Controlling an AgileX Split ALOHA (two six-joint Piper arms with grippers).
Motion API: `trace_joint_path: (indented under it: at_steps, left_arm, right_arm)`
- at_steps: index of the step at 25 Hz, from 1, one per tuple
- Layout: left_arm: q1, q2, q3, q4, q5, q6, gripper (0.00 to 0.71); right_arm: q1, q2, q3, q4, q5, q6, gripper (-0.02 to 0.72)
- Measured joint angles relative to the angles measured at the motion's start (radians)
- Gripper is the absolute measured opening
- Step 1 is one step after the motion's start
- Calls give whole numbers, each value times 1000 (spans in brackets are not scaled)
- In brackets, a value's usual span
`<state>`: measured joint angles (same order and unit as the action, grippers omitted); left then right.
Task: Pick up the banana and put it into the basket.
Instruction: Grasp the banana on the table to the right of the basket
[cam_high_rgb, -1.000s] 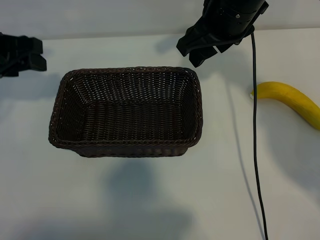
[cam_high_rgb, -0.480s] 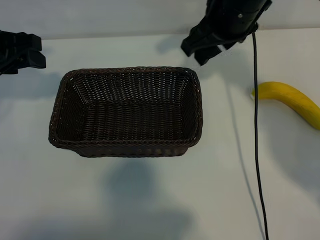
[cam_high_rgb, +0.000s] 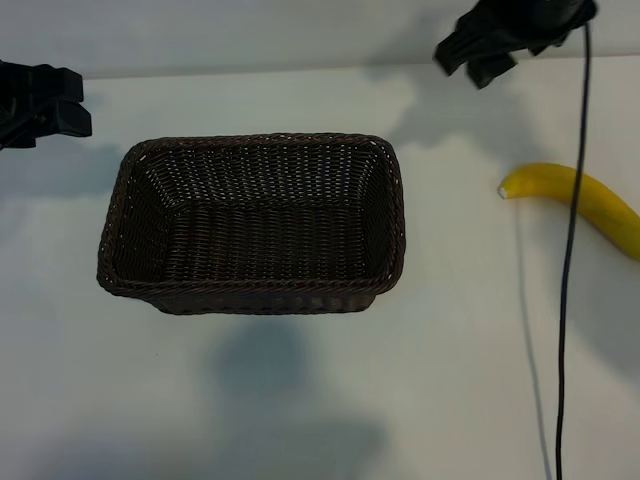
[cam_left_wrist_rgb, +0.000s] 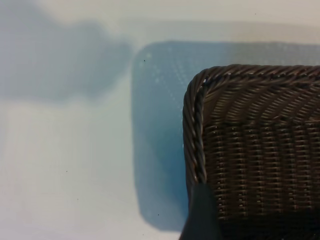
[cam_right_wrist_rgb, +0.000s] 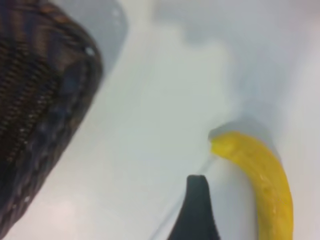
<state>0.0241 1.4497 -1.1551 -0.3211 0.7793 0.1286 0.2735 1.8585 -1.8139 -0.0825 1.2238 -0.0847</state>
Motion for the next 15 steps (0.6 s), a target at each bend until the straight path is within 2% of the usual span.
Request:
trace_joint_path:
  at_steps: [3,5,12,15]
  left_arm:
    - [0,0,0,0,0,1,592]
    - [0,0,0,0,0,1,592]
    - [0,0,0,1,-5,4,592]
    - [0,0,0,1,-5,4,592]
  right_arm:
    - [-62,0,0,83,0,-75,563]
    - [-91,0,0,108,0,-121,563]
    - [-177,0,0,128,-1,-330,563]
    - [-206,5,0,130,-1,-381,563]
